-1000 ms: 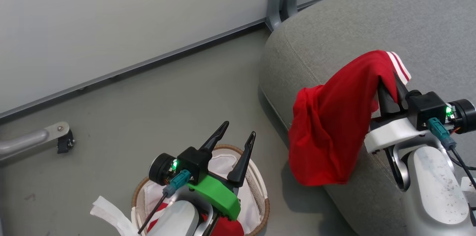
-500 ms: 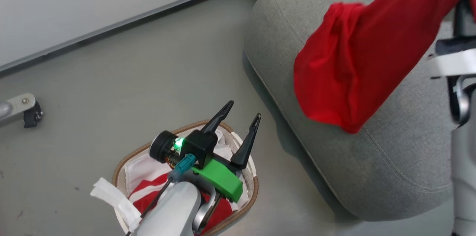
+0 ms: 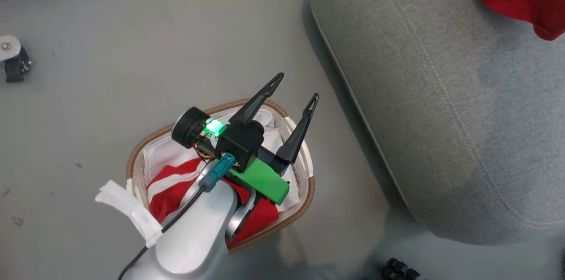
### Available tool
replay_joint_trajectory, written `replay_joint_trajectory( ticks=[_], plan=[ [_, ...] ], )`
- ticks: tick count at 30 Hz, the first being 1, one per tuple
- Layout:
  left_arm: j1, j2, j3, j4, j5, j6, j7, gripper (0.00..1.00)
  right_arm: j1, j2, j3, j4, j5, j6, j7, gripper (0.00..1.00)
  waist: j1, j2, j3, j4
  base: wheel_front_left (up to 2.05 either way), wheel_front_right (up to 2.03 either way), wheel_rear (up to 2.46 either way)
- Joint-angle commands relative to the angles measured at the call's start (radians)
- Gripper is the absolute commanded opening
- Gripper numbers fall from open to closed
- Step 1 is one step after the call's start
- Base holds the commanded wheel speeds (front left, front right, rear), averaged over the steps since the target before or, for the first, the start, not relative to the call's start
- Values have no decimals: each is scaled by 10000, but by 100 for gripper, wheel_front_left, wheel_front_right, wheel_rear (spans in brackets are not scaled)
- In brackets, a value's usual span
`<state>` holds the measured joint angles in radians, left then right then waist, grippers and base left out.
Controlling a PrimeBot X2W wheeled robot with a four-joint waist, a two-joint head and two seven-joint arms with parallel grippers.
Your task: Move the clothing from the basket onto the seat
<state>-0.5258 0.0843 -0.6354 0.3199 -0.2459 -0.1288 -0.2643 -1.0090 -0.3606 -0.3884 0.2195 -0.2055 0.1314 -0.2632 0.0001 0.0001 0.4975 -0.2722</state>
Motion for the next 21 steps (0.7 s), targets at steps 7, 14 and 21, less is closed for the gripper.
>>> replay_joint_trajectory(
  ticks=[7,14,21],
  plan=[
    [-679,251,-238,-229,346,-33,-2,100,-284,234,-41,1064,-139,-14,-25,0,-1,-1,1880,706,0,0,0],
    [-830,418,-104,-357,464,-33,-2,100,345,960,-58,2160,-231,-14,-25,0,-1,-1,2491,651,0,0,0],
    [-583,543,75,-345,493,-33,-2,100,1075,1312,-290,2752,-400,-14,-25,0,-1,-1,2539,517,0,0,0]
  ],
)
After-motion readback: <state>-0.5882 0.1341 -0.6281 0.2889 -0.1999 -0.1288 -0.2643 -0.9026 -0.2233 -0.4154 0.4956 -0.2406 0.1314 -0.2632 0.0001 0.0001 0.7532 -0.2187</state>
